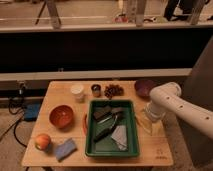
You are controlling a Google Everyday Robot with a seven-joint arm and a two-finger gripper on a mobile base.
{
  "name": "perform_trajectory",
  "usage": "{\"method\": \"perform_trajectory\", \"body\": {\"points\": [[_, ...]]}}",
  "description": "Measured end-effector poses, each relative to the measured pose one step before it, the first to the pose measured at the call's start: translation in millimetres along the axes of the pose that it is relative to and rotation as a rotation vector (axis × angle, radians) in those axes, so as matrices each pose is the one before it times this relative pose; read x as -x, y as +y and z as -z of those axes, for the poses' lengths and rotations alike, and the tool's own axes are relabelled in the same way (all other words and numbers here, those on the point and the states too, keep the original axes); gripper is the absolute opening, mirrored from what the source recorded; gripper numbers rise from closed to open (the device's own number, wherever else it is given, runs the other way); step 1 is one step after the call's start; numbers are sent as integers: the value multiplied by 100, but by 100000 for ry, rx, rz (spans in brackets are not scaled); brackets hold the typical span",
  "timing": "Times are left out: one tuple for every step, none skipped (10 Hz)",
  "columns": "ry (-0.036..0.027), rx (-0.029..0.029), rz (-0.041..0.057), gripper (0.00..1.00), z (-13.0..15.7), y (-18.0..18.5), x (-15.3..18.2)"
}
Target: Place banana in red bowl
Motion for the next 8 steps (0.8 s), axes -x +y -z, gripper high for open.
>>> {"method": "perform_trajectory", "body": {"points": [[-341,93,-399,80,-163,-16,-93],[-427,287,-517,80,-376,55,-374],[-303,281,-101,80,-510,15,-288],[-220,-41,176,80,-190,-118,-71],[-310,104,109,80,-345,-16,-73],[-282,109,-368,80,-326,34,-289],[-323,-16,-509,80,-144,-49,-219],[-436,113,-386,80,-387,-87,-227]]}}
